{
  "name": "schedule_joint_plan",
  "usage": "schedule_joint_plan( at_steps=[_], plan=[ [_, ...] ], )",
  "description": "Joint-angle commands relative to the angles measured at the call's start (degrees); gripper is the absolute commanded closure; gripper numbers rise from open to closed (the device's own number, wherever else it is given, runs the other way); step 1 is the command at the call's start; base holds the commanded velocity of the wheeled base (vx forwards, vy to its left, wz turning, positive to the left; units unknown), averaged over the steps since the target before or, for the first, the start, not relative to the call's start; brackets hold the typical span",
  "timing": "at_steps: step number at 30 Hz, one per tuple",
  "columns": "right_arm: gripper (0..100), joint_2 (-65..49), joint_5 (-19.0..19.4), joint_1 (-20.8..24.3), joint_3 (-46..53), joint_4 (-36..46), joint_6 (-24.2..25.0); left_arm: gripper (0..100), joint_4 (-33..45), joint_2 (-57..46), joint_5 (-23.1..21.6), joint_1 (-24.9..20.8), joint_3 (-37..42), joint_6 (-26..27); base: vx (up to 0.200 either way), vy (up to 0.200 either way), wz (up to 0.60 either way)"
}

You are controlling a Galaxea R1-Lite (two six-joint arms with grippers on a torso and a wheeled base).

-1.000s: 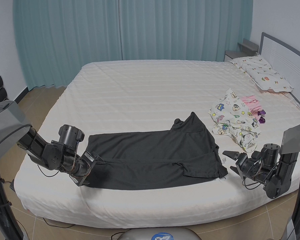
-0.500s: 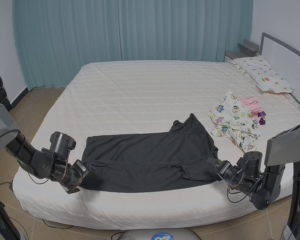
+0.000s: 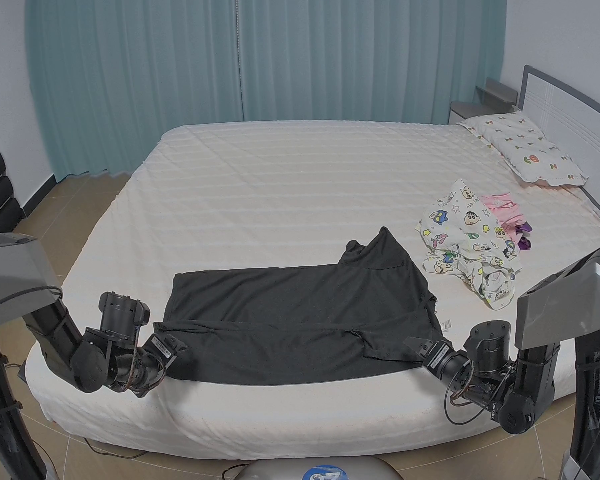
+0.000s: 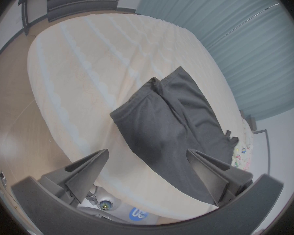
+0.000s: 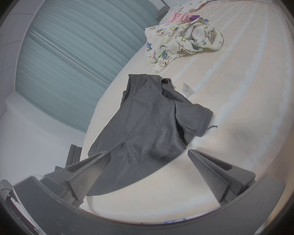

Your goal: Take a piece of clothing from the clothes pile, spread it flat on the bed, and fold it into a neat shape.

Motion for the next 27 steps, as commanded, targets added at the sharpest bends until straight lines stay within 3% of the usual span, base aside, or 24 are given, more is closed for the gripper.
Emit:
schedule_joint_plan(
  at_steps=[1, 4, 11, 20, 21, 27],
  plan=[
    [0, 0.5, -0.3, 0.6, 0.4, -0.9, 0.2, 0, -0.3, 4.1, 0.5, -0.6, -0.7, 0.0, 0.000, 0.000, 0.00],
    [0, 0.5, -0.4, 0.6, 0.3, -0.9, 0.6, 0, -0.2, 4.3, 1.0, -1.1, -2.6, -0.1, 0.000, 0.000, 0.00],
    [0, 0.5, -0.5, 0.9, 0.4, -0.9, 0.6, 0, -1.8, 10.0, 9.1, -3.2, -6.1, -0.1, 0.000, 0.000, 0.00],
    [0, 1.0, -1.7, 1.6, 0.7, -0.8, 0.5, 0, -4.0, 10.5, 9.8, -3.1, -6.1, -0.2, 0.000, 0.000, 0.00],
    [0, 1.5, -1.9, 1.6, 0.8, -0.8, 0.3, 100, -4.0, 10.1, 10.0, -3.0, -5.7, -0.3, 0.000, 0.000, 0.00],
    [0, 3.8, -1.9, 1.9, -1.2, -0.8, 0.1, 100, -3.9, 8.7, 11.1, -3.0, -3.9, -0.6, 0.000, 0.000, 0.00]
  ],
)
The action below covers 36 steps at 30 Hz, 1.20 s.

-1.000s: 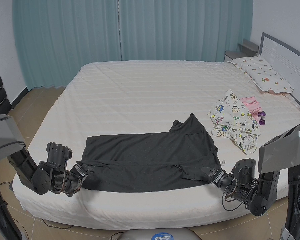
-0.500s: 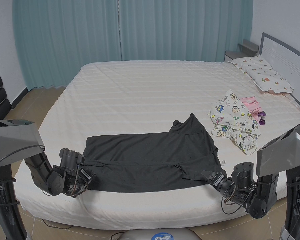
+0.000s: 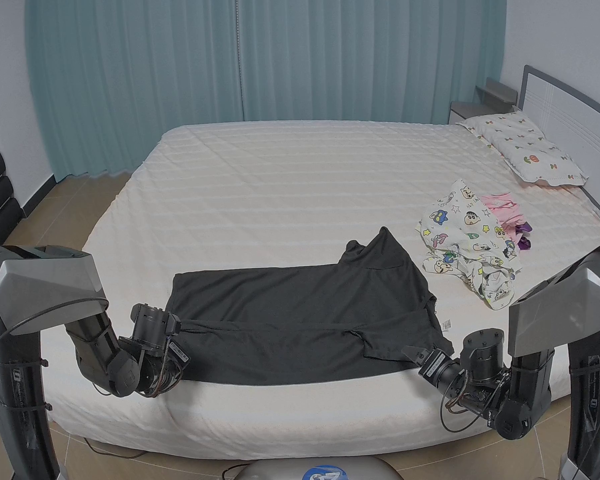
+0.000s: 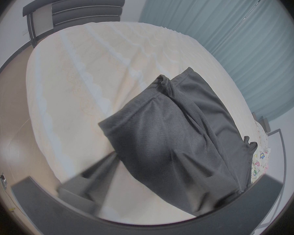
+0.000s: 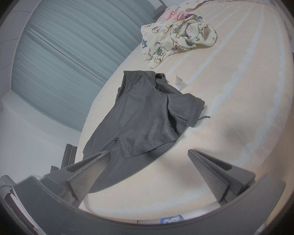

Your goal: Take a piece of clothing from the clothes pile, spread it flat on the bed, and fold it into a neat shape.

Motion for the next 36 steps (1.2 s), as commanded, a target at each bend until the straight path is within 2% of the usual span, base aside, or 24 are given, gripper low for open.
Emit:
schedule_joint_plan(
  at_steps=[1, 6, 14, 21, 25, 31, 32, 36],
  plan=[
    [0, 2.3, 0.0, 0.2, -2.1, -0.6, -0.1, 100, -0.1, -1.1, 0.2, 0.2, 1.2, -0.3, 0.000, 0.000, 0.00],
    [0, 4.9, 0.0, 0.6, -6.2, 0.8, 0.0, 100, 0.0, -2.9, 0.1, 0.5, 1.5, -1.0, 0.000, 0.000, 0.00],
    [0, 3.9, 0.0, 0.2, -11.7, 9.4, 0.5, 100, -0.2, -3.3, -0.2, 0.5, 1.9, -1.1, 0.000, 0.000, 0.00],
    [0, 3.9, -0.3, -0.7, -14.9, 11.7, 2.0, 100, -0.2, -3.4, -0.3, 0.5, 2.0, -1.1, 0.000, 0.000, 0.00],
    [0, 3.8, -2.3, -0.9, -15.9, 13.5, 3.2, 100, -0.2, -3.4, -0.3, 0.6, 1.9, -1.1, 0.000, 0.000, 0.00],
    [0, 4.0, -2.8, -1.2, -17.4, 14.1, 3.9, 100, -0.2, -3.4, -0.4, 0.6, 2.0, -1.1, 0.000, 0.000, 0.00],
    [100, 4.0, -3.0, -1.2, -17.4, 14.1, 4.7, 100, -0.2, -3.4, -0.4, 0.6, 2.0, -1.1, 0.000, 0.000, 0.00],
    [100, 3.9, -4.6, -1.2, -17.7, 14.2, 5.5, 100, -0.2, -3.4, -0.4, 0.6, 2.0, -1.1, 0.000, 0.000, 0.00]
  ],
)
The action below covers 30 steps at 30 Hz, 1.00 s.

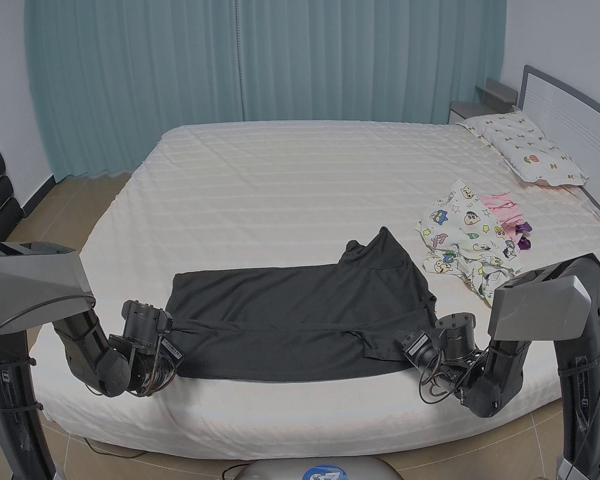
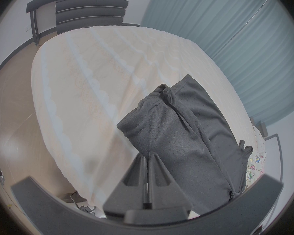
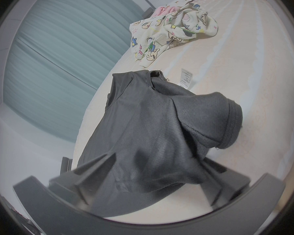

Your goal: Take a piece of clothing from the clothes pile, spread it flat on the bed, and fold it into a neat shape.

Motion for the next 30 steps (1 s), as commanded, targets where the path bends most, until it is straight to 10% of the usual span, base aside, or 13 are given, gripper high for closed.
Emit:
schedule_joint_plan(
  at_steps=[1, 30],
  plan=[
    [100, 0.0, -1.1, 0.0, -0.1, -0.1, 0.1, 100, 0.1, 0.0, 0.0, 0.0, 0.1, 0.0, 0.000, 0.000, 0.00],
    [100, -8.3, -0.9, 1.4, 14.7, -0.9, -0.8, 100, 2.1, -4.3, 0.4, -0.7, 10.2, 7.4, 0.000, 0.000, 0.00]
  ],
)
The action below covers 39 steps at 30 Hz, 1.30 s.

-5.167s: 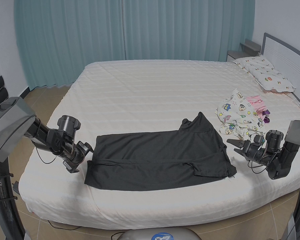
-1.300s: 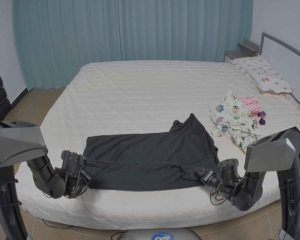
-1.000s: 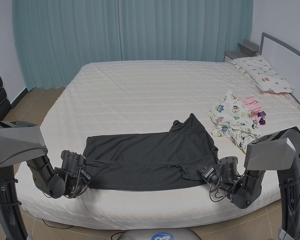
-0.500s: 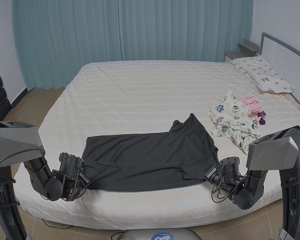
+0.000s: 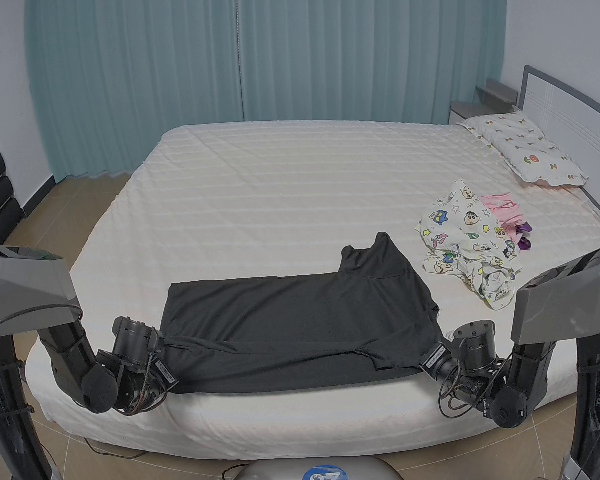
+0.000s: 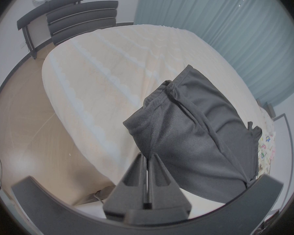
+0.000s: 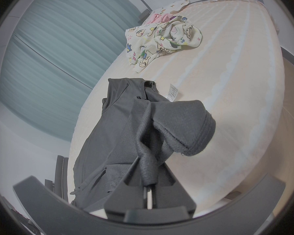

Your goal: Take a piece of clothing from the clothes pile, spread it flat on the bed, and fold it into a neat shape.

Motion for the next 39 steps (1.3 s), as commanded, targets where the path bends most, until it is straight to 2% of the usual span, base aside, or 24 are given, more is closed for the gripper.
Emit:
schedule_joint_plan(
  at_steps=[1, 11, 12, 16, 17, 24, 30, 32, 35, 39],
  plan=[
    [100, -1.0, 0.0, 0.8, 2.1, -0.1, -0.4, 100, 0.7, -0.2, 0.0, -0.2, 1.1, 0.3, 0.000, 0.000, 0.00],
    [100, 0.6, 0.0, 1.6, 3.5, -2.6, -2.4, 100, 1.9, 1.5, -0.9, -0.3, 1.6, 0.5, 0.000, 0.000, 0.00],
    [100, 0.8, 0.0, 1.6, 3.5, -2.8, -2.6, 0, 1.9, 1.6, -1.1, -0.3, 1.7, 0.5, 0.000, 0.000, 0.00],
    [100, 0.9, 0.3, 1.8, 4.3, -2.9, -2.8, 0, 2.0, 1.6, -1.6, -0.3, 1.8, 0.5, 0.000, 0.000, 0.00],
    [0, 0.8, 0.3, 1.9, 4.6, -3.0, -2.9, 0, 2.0, 1.4, -1.6, -0.3, 1.8, 0.5, 0.000, 0.000, 0.00],
    [0, 0.3, 0.3, 2.0, 6.3, -5.3, -3.2, 0, 2.4, 0.8, -1.6, -0.3, 2.3, 0.5, 0.000, 0.000, 0.00],
    [0, -2.2, 0.3, -0.6, 10.2, -9.8, -5.3, 0, 2.7, -3.8, -1.6, 1.1, 3.1, 1.3, 0.000, 0.000, 0.00],
    [0, -3.8, 2.5, -3.8, 13.4, -14.3, -9.6, 0, 4.7, -9.3, -2.2, 4.9, 2.6, 4.4, 0.000, 0.000, 0.00],
    [0, -6.2, 3.9, -6.1, 15.6, -14.5, -12.2, 0, 7.8, -14.0, -4.4, 7.5, 1.7, 5.4, 0.000, 0.000, 0.00],
    [0, -8.2, 7.4, -9.6, 17.7, -14.4, -15.3, 0, 15.1, -18.1, -10.3, 11.2, -2.6, 6.6, 0.000, 0.000, 0.00]
  ],
)
